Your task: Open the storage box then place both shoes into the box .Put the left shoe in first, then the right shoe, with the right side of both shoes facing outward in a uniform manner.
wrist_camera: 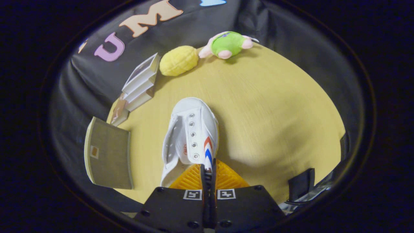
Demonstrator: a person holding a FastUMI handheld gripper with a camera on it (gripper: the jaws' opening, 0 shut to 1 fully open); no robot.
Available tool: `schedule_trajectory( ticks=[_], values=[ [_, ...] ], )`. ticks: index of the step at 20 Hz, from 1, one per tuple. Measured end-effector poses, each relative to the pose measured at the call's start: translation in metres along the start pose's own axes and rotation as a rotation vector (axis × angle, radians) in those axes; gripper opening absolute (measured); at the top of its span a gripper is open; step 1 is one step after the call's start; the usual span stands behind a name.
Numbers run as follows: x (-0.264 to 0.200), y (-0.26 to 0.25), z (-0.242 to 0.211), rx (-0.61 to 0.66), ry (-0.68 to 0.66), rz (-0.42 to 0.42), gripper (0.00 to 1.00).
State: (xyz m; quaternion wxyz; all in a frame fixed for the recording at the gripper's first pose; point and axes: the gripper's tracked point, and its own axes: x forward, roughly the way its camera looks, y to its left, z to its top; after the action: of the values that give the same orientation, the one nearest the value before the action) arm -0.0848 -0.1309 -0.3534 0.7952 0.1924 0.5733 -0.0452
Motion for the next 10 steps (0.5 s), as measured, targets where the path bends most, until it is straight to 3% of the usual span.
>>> schedule_trajectory(
  ticks=[10],
  values=[
    [-0.054,0.102,0.017,-0.011,-0.028,0.064,0.03]
  ],
)
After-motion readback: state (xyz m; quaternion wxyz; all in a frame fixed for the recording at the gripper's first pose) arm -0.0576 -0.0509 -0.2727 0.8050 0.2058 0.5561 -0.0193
